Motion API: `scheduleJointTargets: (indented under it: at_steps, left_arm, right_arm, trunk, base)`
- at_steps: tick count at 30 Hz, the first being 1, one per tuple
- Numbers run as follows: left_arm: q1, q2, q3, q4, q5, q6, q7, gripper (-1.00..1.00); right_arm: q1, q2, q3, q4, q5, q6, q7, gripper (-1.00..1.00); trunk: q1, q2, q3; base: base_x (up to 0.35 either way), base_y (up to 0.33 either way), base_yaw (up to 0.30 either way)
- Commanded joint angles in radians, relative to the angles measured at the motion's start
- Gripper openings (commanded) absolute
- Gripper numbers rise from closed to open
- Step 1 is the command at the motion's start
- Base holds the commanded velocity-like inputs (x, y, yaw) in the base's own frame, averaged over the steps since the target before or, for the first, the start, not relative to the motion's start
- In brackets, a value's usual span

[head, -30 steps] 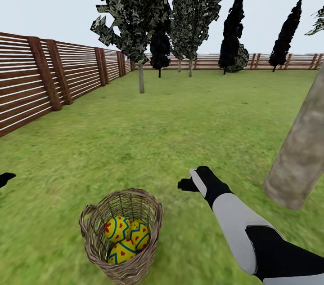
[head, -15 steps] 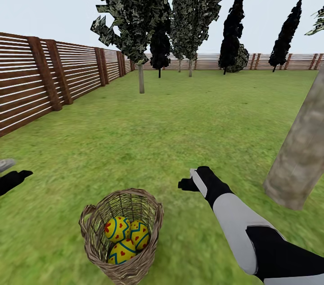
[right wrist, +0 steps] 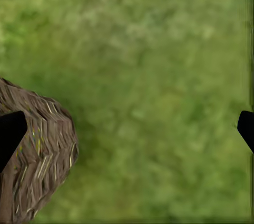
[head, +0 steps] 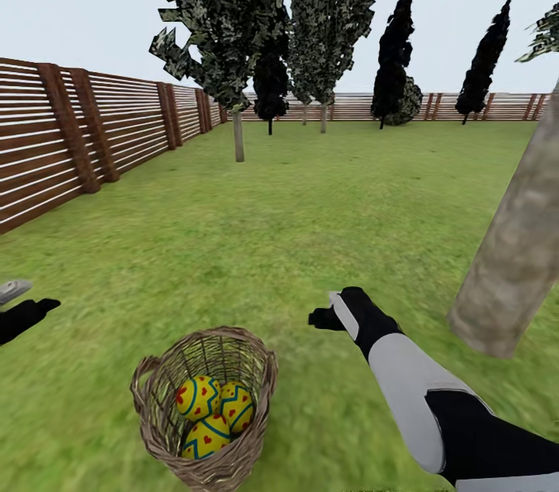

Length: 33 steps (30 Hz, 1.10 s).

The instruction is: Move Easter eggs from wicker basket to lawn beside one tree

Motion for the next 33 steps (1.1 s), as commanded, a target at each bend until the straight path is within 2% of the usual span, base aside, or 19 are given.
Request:
scheduleJointTargets:
  at_steps: [1,4,5,22,33]
  left_arm:
    - [0.001,-0.005,0.0,-0.001,0.01,0.004,0.01,1.0]
    - [0.003,-0.022,0.0,-0.003,0.009,0.004,0.01,1.0]
    - [0.003,-0.055,0.0,-0.004,0.009,0.004,0.01,1.0]
    - [0.004,-0.061,-0.002,-0.007,0.008,0.004,0.011,1.0]
    - [0.004,-0.061,-0.002,-0.001,0.009,0.004,0.008,1.0]
  right_arm:
    - [-0.001,0.001,-0.007,-0.001,-0.009,0.002,-0.009,1.0]
    - [-0.001,0.001,-0.008,-0.001,-0.009,0.002,-0.009,1.0]
    - [-0.001,0.001,-0.009,-0.001,-0.009,0.002,-0.009,1.0]
    - [-0.001,0.0,-0.008,-0.001,-0.009,0.002,-0.009,1.0]
    - [-0.001,0.0,-0.008,-0.001,-0.009,0.002,-0.01,1.0]
  trunk:
    - [0.0,0.0,0.0]
    - [0.0,0.0,0.002]
    - [0.0,0.0,0.002]
    - [0.0,0.0,0.012]
    - [0.0,0.0,0.013]
  base:
    - [0.0,0.0,-0.225]
    - [0.0,0.0,-0.243]
    - [0.0,0.0,-0.256]
    - [0.0,0.0,-0.253]
    - [0.0,0.0,-0.069]
